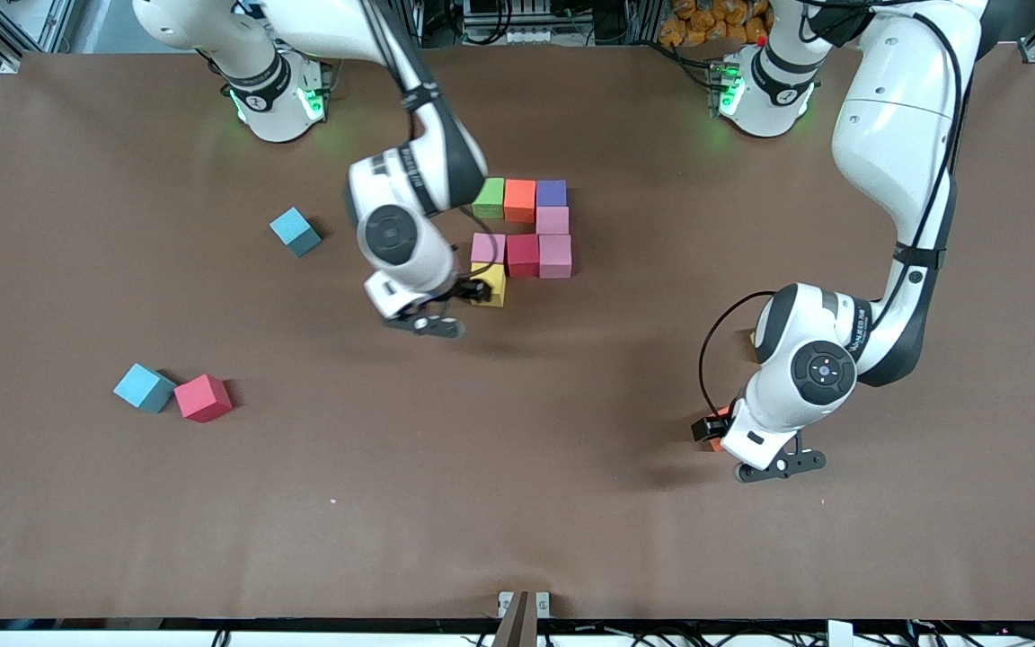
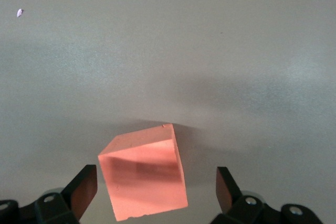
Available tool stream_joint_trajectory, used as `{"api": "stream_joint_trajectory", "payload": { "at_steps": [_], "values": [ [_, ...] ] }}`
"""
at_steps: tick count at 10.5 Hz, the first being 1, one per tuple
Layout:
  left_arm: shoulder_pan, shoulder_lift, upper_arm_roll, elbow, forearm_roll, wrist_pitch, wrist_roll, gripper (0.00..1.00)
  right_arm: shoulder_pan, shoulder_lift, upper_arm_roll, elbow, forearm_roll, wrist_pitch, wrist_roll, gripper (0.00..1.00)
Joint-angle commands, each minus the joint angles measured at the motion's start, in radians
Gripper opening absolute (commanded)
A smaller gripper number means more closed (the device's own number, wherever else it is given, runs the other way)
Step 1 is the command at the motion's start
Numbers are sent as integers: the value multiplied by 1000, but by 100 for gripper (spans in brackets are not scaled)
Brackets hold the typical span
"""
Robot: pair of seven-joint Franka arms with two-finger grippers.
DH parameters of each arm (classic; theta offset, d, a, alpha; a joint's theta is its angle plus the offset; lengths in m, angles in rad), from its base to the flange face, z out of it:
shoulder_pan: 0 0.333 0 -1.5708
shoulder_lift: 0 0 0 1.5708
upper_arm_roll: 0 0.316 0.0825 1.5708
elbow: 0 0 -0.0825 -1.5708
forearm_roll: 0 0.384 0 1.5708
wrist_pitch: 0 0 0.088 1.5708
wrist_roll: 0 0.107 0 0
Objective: Form number 2 with 11 blocks
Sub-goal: 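Grasp the orange cube with the left gripper while the right reaches pink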
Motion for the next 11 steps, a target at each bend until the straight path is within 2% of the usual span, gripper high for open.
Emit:
{"api": "stream_joint_trajectory", "payload": {
  "at_steps": [1, 3, 4, 7, 11],
  "values": [
    [-11, 7, 34, 13, -25, -8, 2, 100, 16, -22, -92, -73, -49, -12, -62, 100],
    [-11, 21, 37, 11, -22, -10, 0, 100, 7, -17, -190, -119, -51, -14, -263, 100],
    [-11, 24, 39, 11, -22, -10, 2, 100, -26, -11, -218, -119, -51, -18, -369, 100],
    [-11, 35, 43, 13, -32, -10, 2, 100, -234, 9, -215, -100, -51, -17, -743, 100],
    [-24, 69, 45, 14, -38, -8, -4, 99, -472, 102, -174, 3, -50, 1, -1139, 100]
  ]
}}
